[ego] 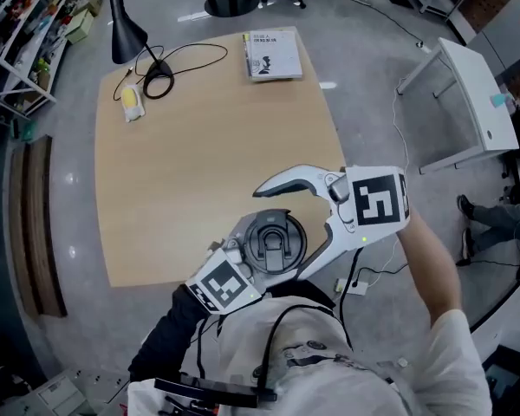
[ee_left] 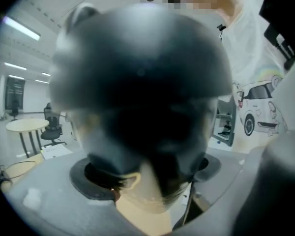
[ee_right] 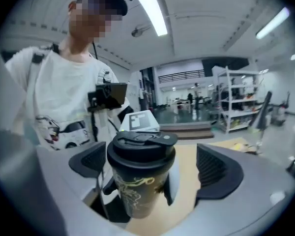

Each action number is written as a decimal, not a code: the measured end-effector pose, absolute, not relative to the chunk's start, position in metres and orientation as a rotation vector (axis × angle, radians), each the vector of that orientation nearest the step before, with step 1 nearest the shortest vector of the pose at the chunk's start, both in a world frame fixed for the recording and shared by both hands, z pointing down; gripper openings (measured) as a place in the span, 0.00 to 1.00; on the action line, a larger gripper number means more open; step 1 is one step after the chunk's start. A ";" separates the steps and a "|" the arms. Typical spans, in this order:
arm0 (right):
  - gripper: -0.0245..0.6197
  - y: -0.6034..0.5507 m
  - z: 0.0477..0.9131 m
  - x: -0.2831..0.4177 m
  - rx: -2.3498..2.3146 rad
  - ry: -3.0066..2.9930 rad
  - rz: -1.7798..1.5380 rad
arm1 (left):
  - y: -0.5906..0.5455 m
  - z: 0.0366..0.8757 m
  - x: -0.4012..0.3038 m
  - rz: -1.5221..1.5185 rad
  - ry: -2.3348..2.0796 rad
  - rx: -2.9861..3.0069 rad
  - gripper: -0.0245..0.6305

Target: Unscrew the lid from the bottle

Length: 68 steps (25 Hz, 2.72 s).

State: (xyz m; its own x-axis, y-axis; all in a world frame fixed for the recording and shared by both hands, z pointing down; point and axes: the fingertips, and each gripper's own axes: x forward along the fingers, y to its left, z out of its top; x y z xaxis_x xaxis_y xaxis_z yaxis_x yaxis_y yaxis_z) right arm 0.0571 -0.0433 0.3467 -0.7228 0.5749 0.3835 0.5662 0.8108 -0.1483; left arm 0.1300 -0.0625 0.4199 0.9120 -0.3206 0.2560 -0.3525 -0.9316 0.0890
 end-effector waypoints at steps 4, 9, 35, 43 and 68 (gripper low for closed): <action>0.95 -0.058 0.334 0.048 -0.417 -2.729 -0.065 | -0.081 0.418 0.110 0.443 -0.710 2.910 0.67; 0.81 -0.026 0.326 0.017 -0.613 -2.743 -0.165 | -0.061 0.416 0.107 0.524 -0.568 2.959 0.67; 0.74 0.045 0.310 -0.018 -1.176 -2.601 -0.126 | 0.029 0.394 0.053 0.485 -0.132 3.046 0.67; 0.95 0.015 0.304 -0.017 -0.760 -2.697 0.060 | -0.011 0.395 0.048 0.498 -0.402 2.977 0.67; 0.82 0.050 0.291 -0.024 -1.205 -2.594 -0.050 | 0.017 0.373 0.069 0.372 -0.061 3.039 0.67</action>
